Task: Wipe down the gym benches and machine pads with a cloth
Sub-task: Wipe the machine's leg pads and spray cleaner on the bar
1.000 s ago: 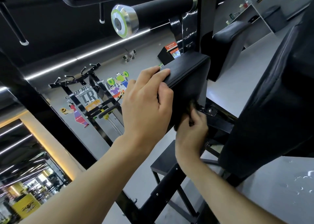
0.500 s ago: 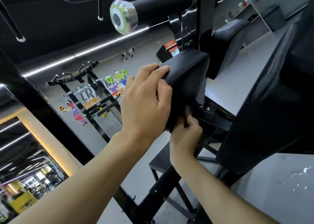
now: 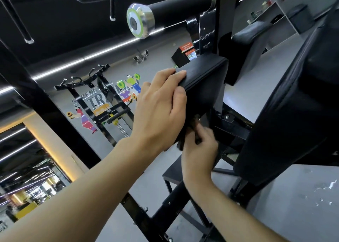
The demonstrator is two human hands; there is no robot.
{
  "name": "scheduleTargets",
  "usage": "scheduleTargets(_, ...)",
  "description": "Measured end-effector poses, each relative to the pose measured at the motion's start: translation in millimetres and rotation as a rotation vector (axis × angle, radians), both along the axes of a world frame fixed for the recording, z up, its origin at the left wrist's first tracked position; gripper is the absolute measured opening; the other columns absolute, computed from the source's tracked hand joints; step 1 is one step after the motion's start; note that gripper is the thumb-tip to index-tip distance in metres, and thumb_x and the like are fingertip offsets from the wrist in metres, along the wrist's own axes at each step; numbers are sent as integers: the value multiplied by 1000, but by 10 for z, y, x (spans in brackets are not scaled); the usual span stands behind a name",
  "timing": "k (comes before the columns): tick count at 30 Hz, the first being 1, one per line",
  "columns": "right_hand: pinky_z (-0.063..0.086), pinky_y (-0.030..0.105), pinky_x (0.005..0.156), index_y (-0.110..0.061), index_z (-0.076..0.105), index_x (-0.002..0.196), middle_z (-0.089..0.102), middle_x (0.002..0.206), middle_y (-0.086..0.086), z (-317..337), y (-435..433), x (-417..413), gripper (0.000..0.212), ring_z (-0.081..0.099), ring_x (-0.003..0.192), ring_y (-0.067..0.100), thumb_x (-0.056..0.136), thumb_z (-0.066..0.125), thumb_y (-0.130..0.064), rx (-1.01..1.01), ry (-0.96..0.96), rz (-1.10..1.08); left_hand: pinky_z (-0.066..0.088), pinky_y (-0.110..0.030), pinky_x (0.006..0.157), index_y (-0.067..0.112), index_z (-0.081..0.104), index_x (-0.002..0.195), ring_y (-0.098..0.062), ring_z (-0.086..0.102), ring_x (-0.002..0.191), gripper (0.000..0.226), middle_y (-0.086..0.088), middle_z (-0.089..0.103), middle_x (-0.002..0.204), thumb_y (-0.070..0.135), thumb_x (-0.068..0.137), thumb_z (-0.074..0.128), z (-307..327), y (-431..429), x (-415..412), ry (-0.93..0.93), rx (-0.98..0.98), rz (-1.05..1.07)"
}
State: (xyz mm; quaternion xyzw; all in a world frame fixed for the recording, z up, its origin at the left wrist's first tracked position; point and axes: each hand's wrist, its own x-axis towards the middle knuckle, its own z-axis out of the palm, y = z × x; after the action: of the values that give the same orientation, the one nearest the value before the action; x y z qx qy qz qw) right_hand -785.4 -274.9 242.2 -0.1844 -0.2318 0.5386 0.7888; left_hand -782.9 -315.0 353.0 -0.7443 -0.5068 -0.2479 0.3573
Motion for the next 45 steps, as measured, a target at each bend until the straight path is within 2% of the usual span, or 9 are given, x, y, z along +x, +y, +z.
scheduleTargets(9, 51, 9, 81, -5, 68, 117, 61, 106, -5, 47, 82, 32, 29, 63, 92, -9, 96, 51, 4, 8, 97, -28, 14, -26, 119, 27, 8, 157, -8, 5, 148, 99, 16, -2, 159, 17, 78, 66, 86, -262, -286, 221, -376, 38)
scheduleTargets(13, 46, 3, 75, -3, 68, 116, 63, 104, -1, 22, 51, 20, 29, 61, 83, -12, 93, 55, 7, 22, 95, -62, 1, -6, 113, 31, -3, 157, -4, 0, 150, 116, 20, -13, 159, 11, 78, 79, 244, -264, -374, 417, -371, 150)
scheduleTargets(17, 44, 2, 77, -4, 68, 118, 66, 113, 8, 122, 403, 118, 31, 60, 89, -10, 92, 54, 7, -57, 175, -45, 12, -30, 122, 32, 0, 157, -11, 4, 152, 117, 18, -9, 160, 3, 77, 81, 227, -245, -364, 391, -358, 135)
scheduleTargets(21, 44, 3, 77, -11, 69, 109, 66, 102, 0, 52, 53, 68, 28, 60, 87, -12, 91, 57, 6, 18, 29, -134, 18, -34, 123, 29, 7, 158, -10, 8, 151, 116, 16, -3, 161, -1, 74, 82, 215, -244, -375, 370, -325, 102)
scheduleTargets(27, 49, 15, 90, -12, 69, 107, 68, 107, 0, 171, 252, 139, 27, 64, 100, 4, 90, 56, 4, -61, 131, -88, 22, -33, 122, 25, 12, 158, -15, 16, 150, 113, 13, 2, 161, -2, 74, 82, 192, -237, -386, 372, -298, 82)
scheduleTargets(31, 44, 6, 85, -20, 64, 97, 65, 100, -4, 166, -141, 130, 28, 60, 93, -5, 88, 60, 6, 74, 47, -194, 23, -34, 122, 25, 12, 158, -15, 16, 151, 113, 11, 3, 162, -4, 74, 81, 186, -234, -397, 380, -290, 76)
scheduleTargets(36, 49, 15, 88, -13, 69, 103, 67, 107, 6, 278, 257, 232, 28, 63, 96, 6, 88, 55, 5, -50, 139, -175, 23, -32, 120, 26, 11, 158, -17, 16, 151, 112, 11, 2, 162, -5, 75, 80, 189, -221, -389, 380, -295, 81)
scheduleTargets(41, 45, 11, 90, -14, 68, 103, 65, 102, -1, 204, -140, 195, 26, 61, 97, 0, 88, 61, 5, 108, 12, -249, 21, -25, 115, 27, 13, 157, -16, 22, 147, 112, 15, 3, 161, -5, 73, 80, 167, -241, -380, 367, -268, 97)
scheduleTargets(45, 51, 27, 94, -13, 70, 104, 67, 105, 5, 322, 203, 312, 26, 64, 100, 10, 89, 58, 4, 10, 107, -206, 19, -23, 116, 27, 12, 157, -15, 21, 148, 112, 15, 3, 161, -6, 73, 79, 166, -241, -384, 368, -270, 85)
